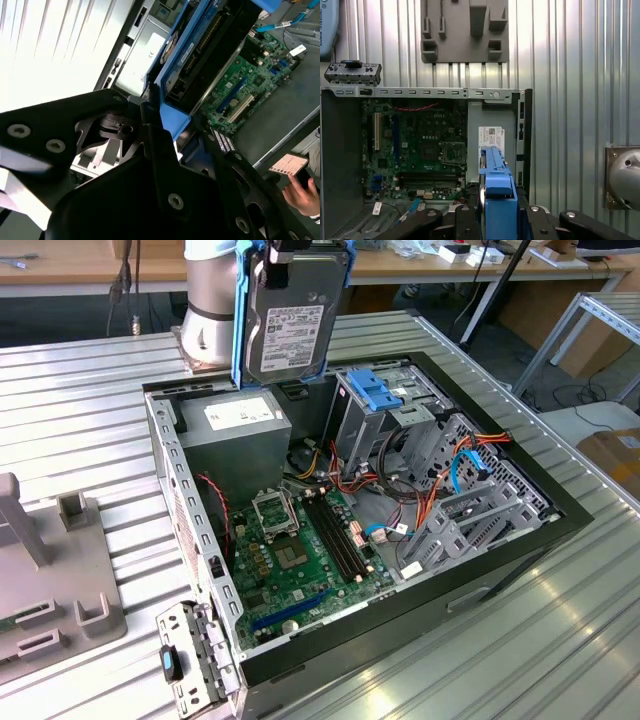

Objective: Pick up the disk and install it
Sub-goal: 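Pick up the disk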

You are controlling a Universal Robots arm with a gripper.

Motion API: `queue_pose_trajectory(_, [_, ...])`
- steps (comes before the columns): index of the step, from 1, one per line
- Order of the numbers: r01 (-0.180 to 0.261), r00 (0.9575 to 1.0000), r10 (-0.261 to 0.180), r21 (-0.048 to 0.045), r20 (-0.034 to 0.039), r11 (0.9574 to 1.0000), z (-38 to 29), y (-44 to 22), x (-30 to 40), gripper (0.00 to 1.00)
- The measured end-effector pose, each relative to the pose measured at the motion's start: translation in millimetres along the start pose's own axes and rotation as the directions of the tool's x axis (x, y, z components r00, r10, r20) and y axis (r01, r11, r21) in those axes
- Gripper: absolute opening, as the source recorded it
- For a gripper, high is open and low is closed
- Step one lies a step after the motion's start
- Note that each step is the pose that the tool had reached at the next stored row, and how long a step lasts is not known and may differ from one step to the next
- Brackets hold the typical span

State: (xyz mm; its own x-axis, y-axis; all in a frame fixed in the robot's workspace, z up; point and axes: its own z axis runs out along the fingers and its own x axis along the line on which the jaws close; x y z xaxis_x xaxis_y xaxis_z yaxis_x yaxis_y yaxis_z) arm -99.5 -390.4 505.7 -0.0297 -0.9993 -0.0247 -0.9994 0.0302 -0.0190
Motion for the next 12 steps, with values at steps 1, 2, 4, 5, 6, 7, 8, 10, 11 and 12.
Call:
queue_pose_trajectory(1, [0.000, 1.0000, 0.000, 0.0001, 0.0000, 1.0000, 0.1, -4.6, -0.1, 0.37])
queue_pose_trajectory(2, [0.000, 1.0000, 0.000, 0.0001, 0.0000, 1.0000, 0.1, -4.6, -0.1, 0.37])
queue_pose_trajectory(4, [0.000, 1.0000, 0.000, 0.0121, 0.0004, 0.9999, 0.4, -4.7, 1.6, 0.37])
queue_pose_trajectory(5, [0.001, 1.0000, -0.001, 0.0171, 0.0006, 0.9999, 0.4, -4.7, 3.2, 0.37])
queue_pose_trajectory(6, [0.001, 1.0000, -0.001, 0.0203, 0.0008, 0.9998, 0.4, -4.7, 5.4, 0.37])
queue_pose_trajectory(7, [0.001, 1.0000, -0.001, 0.0216, 0.0007, 0.9998, 0.3, -4.9, 8.0, 0.37])
queue_pose_trajectory(8, [0.001, 1.0000, -0.001, 0.0221, 0.0008, 0.9998, 0.4, -4.9, 10.9, 0.37])
queue_pose_trajectory(10, [0.001, 1.0000, -0.001, 0.0226, 0.0009, 0.9997, 0.4, -5.2, 18.5, 0.37])
queue_pose_trajectory(11, [0.001, 1.0000, -0.001, 0.0226, 0.0008, 0.9997, 0.3, -5.3, 23.7, 0.37])
queue_pose_trajectory(12, [0.001, 1.0000, -0.001, 0.0227, 0.0008, 0.9997, 0.3, -5.5, 32.2, 0.37])
